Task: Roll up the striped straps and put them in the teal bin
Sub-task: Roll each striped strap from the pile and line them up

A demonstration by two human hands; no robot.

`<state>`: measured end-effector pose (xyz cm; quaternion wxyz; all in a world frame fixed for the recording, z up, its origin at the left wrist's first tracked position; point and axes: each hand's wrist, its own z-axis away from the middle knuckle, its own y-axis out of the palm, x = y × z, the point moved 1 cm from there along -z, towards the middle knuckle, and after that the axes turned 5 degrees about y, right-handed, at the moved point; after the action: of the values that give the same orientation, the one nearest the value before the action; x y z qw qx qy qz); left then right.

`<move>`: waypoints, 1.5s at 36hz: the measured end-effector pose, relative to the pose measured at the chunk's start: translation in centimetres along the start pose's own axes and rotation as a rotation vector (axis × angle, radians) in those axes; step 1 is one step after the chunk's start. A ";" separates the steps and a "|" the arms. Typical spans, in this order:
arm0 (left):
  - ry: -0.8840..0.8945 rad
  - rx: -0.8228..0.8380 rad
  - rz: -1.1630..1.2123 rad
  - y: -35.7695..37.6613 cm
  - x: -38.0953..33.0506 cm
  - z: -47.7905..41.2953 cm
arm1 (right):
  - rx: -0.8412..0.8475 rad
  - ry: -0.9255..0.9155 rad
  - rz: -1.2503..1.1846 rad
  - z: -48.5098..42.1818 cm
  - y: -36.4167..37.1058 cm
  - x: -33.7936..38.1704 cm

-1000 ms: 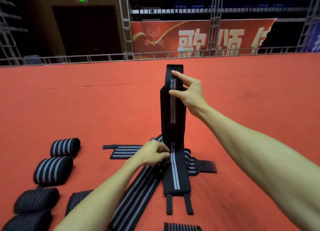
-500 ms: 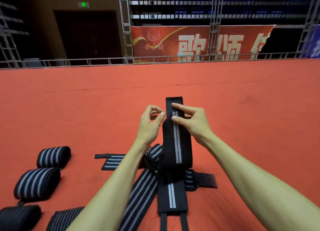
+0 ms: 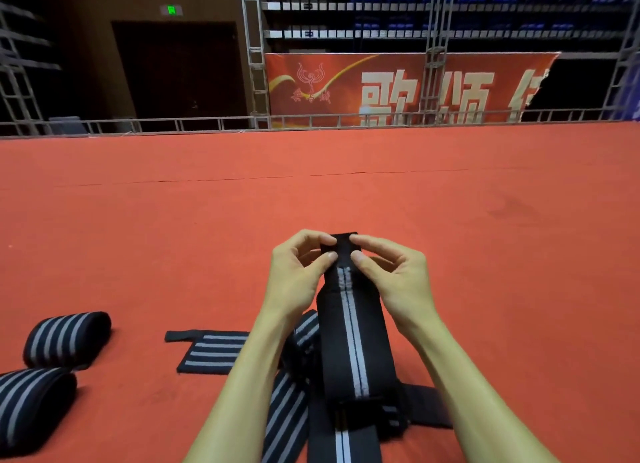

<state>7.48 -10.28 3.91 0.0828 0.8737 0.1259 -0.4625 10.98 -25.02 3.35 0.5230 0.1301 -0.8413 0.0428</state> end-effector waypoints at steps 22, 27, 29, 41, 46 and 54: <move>0.004 0.044 -0.062 -0.6 0.7 0.8 | -0.108 0.025 0.041 0.6 0.5 -1.0; 0.020 0.055 -0.032 -1.0 0.6 0.8 | -0.096 0.006 0.041 0.7 0.8 -0.6; 0.029 0.048 -0.019 -1.1 0.5 0.7 | -0.080 -0.003 0.038 0.7 0.9 -0.5; 0.036 0.060 -0.025 -1.3 0.2 0.7 | -0.073 -0.050 0.061 0.8 1.1 -0.5; 0.034 0.048 -0.004 -1.2 0.2 0.7 | -0.062 -0.016 0.044 0.8 1.1 -0.6; 0.085 0.048 -0.029 -1.1 0.2 0.6 | -0.040 -0.049 0.062 0.8 1.2 -0.1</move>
<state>6.81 -9.37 3.39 0.0497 0.8924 0.1306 -0.4290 10.07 -24.04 2.96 0.5029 0.0944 -0.8583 0.0392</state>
